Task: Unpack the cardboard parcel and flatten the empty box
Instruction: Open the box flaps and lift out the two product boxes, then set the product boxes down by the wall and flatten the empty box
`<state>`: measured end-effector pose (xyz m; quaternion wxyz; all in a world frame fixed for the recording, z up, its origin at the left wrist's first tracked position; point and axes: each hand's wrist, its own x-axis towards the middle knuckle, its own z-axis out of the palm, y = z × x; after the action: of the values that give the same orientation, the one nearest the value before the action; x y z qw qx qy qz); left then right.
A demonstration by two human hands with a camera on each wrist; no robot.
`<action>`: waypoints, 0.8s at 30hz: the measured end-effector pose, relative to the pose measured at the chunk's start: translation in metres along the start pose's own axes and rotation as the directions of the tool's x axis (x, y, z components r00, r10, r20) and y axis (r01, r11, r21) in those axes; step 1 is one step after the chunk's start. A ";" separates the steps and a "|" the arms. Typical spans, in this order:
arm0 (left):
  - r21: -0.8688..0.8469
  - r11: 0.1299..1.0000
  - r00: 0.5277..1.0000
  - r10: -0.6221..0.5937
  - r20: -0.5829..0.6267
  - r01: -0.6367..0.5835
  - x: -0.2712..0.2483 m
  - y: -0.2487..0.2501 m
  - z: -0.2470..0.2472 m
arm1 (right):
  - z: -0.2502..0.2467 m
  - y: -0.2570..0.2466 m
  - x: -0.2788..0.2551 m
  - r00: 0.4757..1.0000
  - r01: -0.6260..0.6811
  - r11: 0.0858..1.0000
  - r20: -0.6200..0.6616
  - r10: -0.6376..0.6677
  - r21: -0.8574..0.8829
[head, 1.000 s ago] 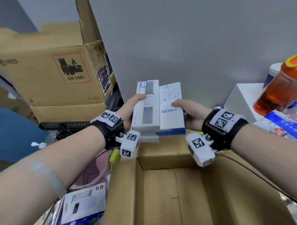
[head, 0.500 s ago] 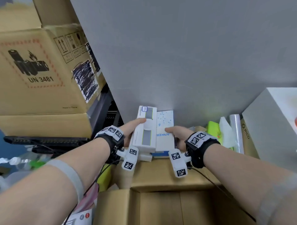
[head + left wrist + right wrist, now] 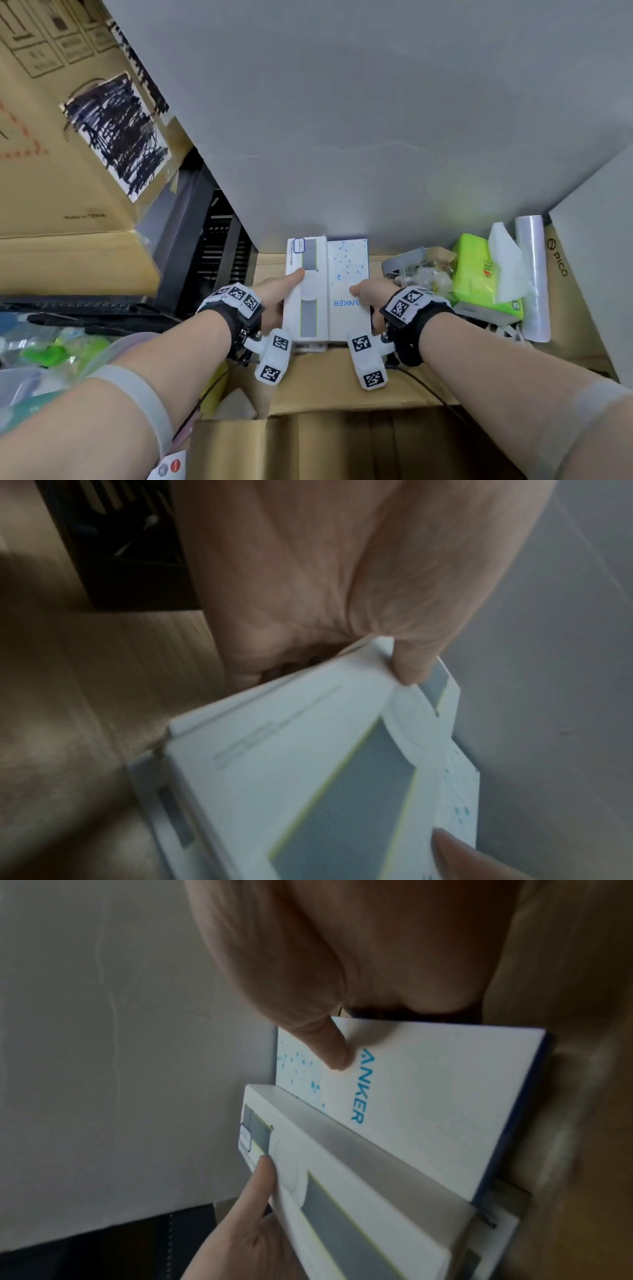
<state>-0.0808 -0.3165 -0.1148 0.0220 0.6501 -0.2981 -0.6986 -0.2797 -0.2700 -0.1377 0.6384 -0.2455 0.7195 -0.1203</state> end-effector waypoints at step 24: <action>0.613 0.770 0.954 0.287 -0.086 -0.177 -0.117 -0.006 -0.015 | -0.070 -0.048 -0.189 0.936 0.311 0.871 -0.279 -0.212 0.380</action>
<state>-0.0465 -0.2688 -0.0126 -0.0720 0.6401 -0.5784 -0.5006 -0.3267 -0.2248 0.0589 0.5665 -0.1832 0.7052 -0.3849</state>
